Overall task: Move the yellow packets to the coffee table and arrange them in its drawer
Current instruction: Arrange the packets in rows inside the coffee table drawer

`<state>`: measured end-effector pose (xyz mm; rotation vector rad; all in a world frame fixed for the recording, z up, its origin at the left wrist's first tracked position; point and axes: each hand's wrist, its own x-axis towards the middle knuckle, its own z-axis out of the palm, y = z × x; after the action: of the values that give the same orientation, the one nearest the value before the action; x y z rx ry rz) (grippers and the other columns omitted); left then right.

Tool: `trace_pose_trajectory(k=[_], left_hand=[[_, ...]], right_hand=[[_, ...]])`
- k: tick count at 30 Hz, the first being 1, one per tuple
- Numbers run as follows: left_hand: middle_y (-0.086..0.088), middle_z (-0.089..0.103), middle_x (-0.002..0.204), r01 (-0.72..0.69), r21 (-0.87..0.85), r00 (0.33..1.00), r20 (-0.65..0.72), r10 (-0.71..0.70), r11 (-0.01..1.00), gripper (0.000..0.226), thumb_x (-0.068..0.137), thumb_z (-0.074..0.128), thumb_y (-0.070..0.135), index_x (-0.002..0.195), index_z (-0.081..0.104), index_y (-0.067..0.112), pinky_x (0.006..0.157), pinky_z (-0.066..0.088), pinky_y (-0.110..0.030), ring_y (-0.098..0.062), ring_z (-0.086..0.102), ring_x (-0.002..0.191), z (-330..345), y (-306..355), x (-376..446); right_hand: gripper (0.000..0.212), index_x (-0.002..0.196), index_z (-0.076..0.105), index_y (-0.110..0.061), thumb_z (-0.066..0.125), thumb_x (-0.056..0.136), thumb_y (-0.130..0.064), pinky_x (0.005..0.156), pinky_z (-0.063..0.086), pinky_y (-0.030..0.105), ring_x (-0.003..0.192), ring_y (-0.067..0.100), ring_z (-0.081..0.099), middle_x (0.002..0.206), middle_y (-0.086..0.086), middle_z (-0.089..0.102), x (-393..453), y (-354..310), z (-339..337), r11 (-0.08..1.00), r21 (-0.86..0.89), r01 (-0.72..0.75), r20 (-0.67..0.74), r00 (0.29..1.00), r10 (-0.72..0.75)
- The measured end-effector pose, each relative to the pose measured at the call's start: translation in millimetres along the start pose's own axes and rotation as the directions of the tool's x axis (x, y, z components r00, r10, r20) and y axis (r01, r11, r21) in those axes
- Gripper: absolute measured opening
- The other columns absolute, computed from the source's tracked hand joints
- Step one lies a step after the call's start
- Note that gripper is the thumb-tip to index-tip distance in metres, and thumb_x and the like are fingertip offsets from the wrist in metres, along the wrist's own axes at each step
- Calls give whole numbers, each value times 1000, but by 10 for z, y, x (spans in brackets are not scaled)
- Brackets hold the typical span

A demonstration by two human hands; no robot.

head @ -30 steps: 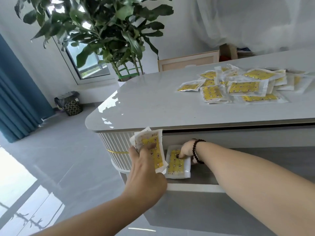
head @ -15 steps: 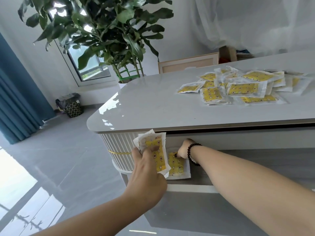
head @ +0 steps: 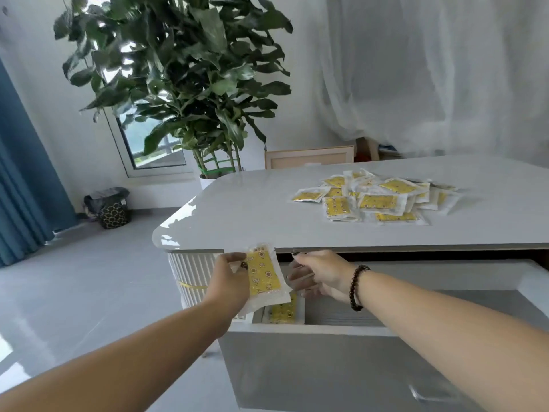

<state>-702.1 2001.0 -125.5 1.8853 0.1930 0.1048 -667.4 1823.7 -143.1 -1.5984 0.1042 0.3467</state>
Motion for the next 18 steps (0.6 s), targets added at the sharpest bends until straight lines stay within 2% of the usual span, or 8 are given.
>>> trace_pose_trajectory(k=[2,4,6,9,12,14,16,18], left_hand=[[-6,62,91,-37,9,999,37,36,999,28,99,43,13,122,46,28,51,40,-25,-19,52,62,15,83,-56],[-8,63,96,-76,-1,993,91,76,997,42,98,45,12,133,35,33,56,45,-30,-20,55,65,74,181,-115],[-7,62,102,-88,-53,986,138,94,995,57,100,45,15,144,18,38,54,47,-28,-19,57,66,166,295,-175],[-4,57,107,-50,-168,982,174,80,985,67,100,46,19,150,4,32,61,49,-29,-17,58,73,311,410,-220],[-3,58,114,-48,-92,980,188,64,995,60,98,50,20,147,14,23,73,51,-31,-19,59,91,401,400,-176],[0,58,105,-57,20,975,216,51,998,43,98,50,20,136,31,17,73,50,-30,-17,57,93,442,357,-116],[1,59,102,-58,105,971,237,31,993,27,97,50,20,123,44,17,80,51,-32,-17,58,95,496,278,-16],[0,63,103,-48,155,961,275,3,987,19,96,51,20,114,53,18,86,53,-35,-19,62,97,546,184,91]], right_hand=[[14,92,60,-9,57,95,-22,59,49,29,61,17,61,77,7,65,-248,-115,-11,997,-22,68,51,996,-67],[7,87,61,-11,64,89,-16,55,49,25,56,14,56,72,4,62,-415,-183,-35,987,-99,125,-6,992,-126],[12,80,60,-12,69,86,-17,54,47,25,57,14,52,70,3,59,-512,-222,-80,967,-186,177,-79,978,-194],[18,81,66,-10,73,82,-26,70,53,38,77,23,58,88,14,67,-569,-253,-169,965,-179,190,-140,966,-217],[22,88,69,-4,73,82,-25,89,52,46,93,30,66,101,18,71,-511,-234,-264,974,-166,153,-196,963,-185],[23,85,65,-6,71,82,-28,83,51,40,89,27,63,94,17,67,-436,-190,-304,970,-211,124,-201,965,-167],[27,81,57,-8,70,82,-31,73,44,32,80,21,56,85,12,59,-341,-115,-346,962,-261,77,-193,973,-130],[27,76,56,-7,71,81,-30,71,47,30,76,22,59,82,11,62,-255,-20,-385,961,-275,2,-203,977,-61]])
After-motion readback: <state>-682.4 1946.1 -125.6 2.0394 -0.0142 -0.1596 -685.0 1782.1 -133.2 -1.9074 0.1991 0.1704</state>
